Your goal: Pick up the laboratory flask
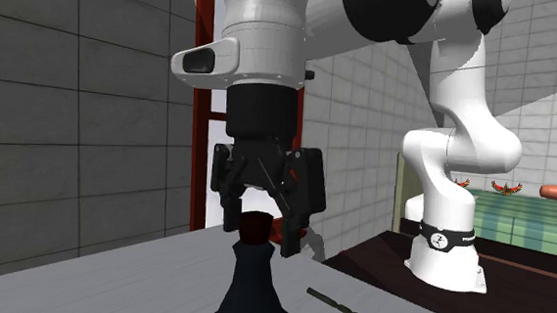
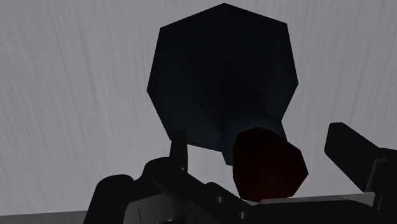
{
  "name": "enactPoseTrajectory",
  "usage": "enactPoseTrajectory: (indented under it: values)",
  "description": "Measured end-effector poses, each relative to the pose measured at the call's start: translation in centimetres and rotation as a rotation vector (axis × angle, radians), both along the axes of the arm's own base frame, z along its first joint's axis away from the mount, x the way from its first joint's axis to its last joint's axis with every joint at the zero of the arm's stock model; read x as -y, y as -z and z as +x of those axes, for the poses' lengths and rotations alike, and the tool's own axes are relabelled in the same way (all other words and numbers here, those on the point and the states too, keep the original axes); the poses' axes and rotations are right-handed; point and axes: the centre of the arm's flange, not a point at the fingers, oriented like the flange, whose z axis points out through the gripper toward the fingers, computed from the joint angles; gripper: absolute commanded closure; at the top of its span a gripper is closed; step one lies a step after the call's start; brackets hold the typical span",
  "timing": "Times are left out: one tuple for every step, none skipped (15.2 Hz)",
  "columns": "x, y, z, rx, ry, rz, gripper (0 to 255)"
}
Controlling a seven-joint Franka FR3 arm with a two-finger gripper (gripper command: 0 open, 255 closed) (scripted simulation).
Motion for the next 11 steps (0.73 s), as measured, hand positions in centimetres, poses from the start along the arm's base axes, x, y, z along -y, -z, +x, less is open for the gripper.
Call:
enactPoseTrajectory:
  values:
    - [0.01,0.17,0.0,0.0,0.0,0.0,255]
    - [-0.01,0.21,0.03,0.001,0.0,0.0,255]
    - [-0.02,0.21,0.05,0.002,0.0,0.0,255]
    - [-0.02,0.22,0.04,0.002,0.0,0.0,255]
    - [-0.02,0.22,0.05,0.002,0.0,0.0,255]
    - [-0.02,0.22,0.07,0.002,0.0,0.0,255]
    - [-0.02,0.22,0.08,0.002,0.0,0.0,255]
    - [-0.02,0.21,0.08,0.003,0.0,0.0,255]
    - [-0.02,0.21,0.08,0.003,0.0,0.0,255]
    - [0.01,0.22,0.03,0.001,0.0,0.0,255]
    - [0.07,0.02,-0.02,0.0,0.0,0.0,255]
